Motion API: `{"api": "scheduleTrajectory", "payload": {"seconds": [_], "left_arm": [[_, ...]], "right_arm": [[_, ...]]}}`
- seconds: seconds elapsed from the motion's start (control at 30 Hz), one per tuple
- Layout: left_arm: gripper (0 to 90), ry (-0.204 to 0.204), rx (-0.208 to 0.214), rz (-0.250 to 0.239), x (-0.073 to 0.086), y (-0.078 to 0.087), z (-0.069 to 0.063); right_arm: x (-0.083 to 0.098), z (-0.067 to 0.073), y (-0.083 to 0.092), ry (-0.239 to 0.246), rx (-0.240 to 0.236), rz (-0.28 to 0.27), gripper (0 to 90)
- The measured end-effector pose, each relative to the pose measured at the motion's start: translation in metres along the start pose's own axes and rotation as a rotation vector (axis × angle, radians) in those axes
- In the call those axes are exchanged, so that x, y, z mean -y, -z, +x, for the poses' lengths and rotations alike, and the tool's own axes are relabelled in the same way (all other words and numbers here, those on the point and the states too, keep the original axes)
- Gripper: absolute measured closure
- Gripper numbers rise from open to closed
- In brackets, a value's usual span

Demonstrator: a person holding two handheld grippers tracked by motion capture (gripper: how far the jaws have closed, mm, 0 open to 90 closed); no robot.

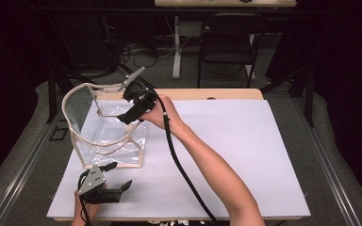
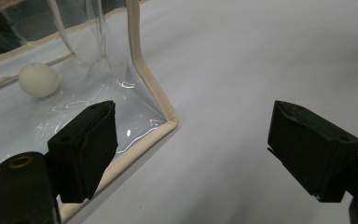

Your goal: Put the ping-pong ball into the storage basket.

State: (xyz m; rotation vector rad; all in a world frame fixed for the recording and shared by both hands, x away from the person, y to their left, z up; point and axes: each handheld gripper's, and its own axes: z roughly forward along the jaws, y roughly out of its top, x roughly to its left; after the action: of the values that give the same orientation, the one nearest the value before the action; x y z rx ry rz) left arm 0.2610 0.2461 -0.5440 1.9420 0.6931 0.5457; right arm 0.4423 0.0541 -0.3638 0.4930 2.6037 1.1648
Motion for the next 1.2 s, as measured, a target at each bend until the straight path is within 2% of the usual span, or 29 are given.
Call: {"api": "scheduleTrajectory", "payload": {"seconds": [0.63, 0.73, 0.9, 1.2], "left_arm": [[16.1, -0.006, 0.004, 0.000, 0.000, 0.001, 0.000], [16.1, -0.009, 0.003, 0.000, 0.000, 0.001, 0.000], [16.1, -0.007, 0.004, 0.001, 0.000, 0.001, 0.000], [16.1, -0.006, 0.004, -0.001, 0.000, 0.001, 0.000]], "right_arm": [[0.045, -0.019, 0.044, -0.026, 0.056, 0.003, 2.2], [0.053, -0.021, 0.049, -0.015, 0.072, 0.018, 2.0], [0.068, -0.025, 0.058, -0.035, 0.081, 0.018, 0.0], [0.093, -0.027, 0.068, -0.041, 0.102, 0.028, 0.0]]}}
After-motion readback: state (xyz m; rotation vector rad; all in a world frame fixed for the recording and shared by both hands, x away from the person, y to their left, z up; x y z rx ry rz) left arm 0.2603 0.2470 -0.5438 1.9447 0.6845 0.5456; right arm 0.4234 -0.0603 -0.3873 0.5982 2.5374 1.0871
